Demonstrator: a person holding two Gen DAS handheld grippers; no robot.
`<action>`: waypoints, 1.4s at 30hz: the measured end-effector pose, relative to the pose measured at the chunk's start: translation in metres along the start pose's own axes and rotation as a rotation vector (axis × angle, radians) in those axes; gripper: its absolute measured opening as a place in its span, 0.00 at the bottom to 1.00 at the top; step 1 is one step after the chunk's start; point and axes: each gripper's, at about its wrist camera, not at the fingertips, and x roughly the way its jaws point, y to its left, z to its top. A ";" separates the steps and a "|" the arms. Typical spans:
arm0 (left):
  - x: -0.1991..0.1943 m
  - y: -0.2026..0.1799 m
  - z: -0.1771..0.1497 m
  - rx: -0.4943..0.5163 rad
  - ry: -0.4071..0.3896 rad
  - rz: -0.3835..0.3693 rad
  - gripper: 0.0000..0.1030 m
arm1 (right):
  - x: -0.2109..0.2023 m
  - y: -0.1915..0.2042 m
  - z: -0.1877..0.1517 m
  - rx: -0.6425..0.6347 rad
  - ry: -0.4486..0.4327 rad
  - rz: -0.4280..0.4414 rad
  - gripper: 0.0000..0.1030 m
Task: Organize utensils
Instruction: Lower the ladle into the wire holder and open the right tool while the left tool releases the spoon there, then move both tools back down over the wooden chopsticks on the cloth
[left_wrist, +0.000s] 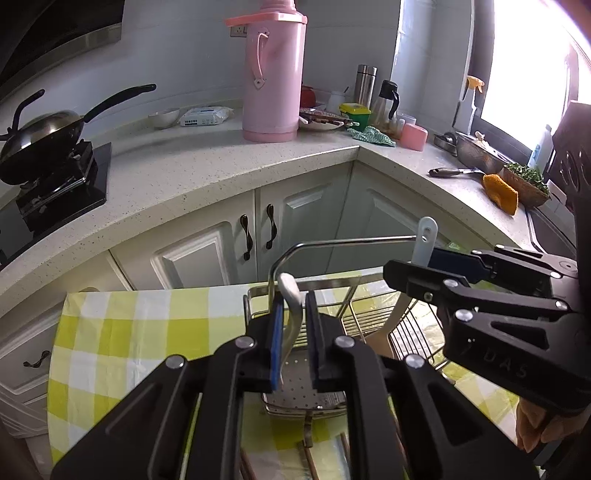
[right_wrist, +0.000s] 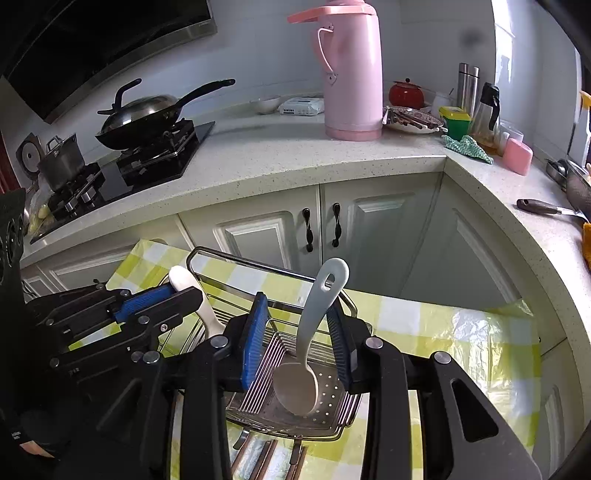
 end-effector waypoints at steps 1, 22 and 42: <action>-0.003 0.000 0.000 0.001 -0.007 0.009 0.19 | -0.003 0.000 0.000 0.000 -0.003 -0.001 0.31; -0.113 0.025 -0.075 -0.049 -0.115 0.141 0.82 | -0.113 0.002 -0.069 0.046 -0.129 -0.082 0.33; -0.146 0.030 -0.191 -0.073 -0.135 0.212 0.95 | -0.140 0.020 -0.200 0.084 -0.165 -0.268 0.69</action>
